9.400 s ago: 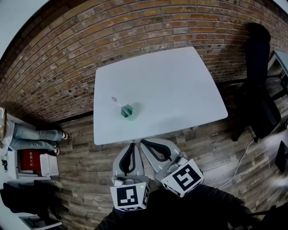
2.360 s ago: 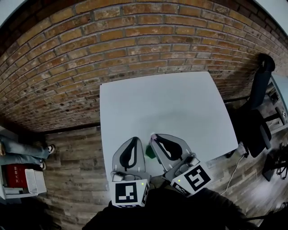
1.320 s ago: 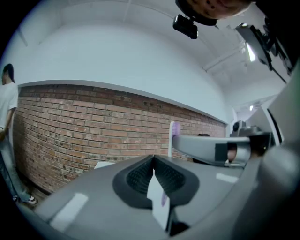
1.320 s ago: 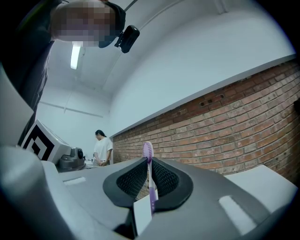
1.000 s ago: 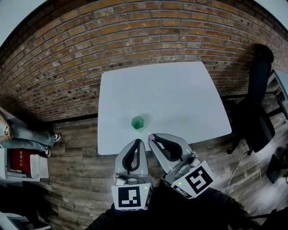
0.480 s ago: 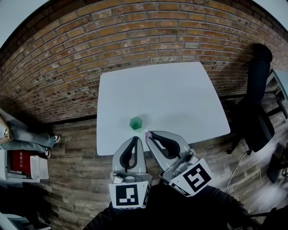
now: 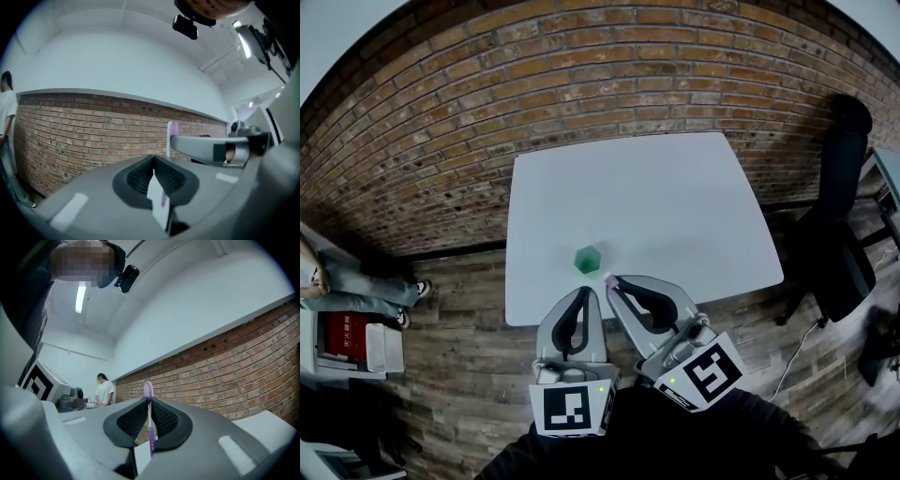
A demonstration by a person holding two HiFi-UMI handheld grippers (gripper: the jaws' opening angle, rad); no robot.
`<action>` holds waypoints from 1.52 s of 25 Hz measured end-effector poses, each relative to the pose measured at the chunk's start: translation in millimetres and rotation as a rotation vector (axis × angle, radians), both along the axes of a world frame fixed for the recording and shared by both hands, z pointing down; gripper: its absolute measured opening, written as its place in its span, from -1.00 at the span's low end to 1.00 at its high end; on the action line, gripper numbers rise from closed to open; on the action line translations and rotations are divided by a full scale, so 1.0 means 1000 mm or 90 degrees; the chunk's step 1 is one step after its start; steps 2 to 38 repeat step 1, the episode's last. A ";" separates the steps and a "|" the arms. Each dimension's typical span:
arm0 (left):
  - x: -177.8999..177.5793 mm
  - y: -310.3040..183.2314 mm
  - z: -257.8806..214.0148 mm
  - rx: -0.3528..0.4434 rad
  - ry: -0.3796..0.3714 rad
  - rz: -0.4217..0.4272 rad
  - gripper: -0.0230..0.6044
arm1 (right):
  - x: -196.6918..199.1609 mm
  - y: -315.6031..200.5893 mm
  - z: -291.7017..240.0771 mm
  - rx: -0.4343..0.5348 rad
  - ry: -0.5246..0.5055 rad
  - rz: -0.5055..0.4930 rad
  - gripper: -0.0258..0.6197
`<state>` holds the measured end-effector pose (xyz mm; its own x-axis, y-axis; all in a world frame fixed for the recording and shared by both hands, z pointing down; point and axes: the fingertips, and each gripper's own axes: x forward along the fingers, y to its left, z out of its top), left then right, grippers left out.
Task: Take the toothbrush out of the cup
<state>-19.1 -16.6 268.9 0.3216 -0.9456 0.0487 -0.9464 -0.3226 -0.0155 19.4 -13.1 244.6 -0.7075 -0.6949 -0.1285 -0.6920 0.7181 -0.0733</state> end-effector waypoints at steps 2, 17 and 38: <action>0.000 0.000 0.000 0.000 0.000 -0.001 -0.90 | 0.000 0.000 0.000 0.000 0.000 0.000 -0.84; 0.000 0.000 0.000 0.000 0.000 -0.001 -0.90 | 0.000 0.000 0.000 0.000 0.000 0.000 -0.84; 0.000 0.000 0.000 0.000 0.000 -0.001 -0.90 | 0.000 0.000 0.000 0.000 0.000 0.000 -0.84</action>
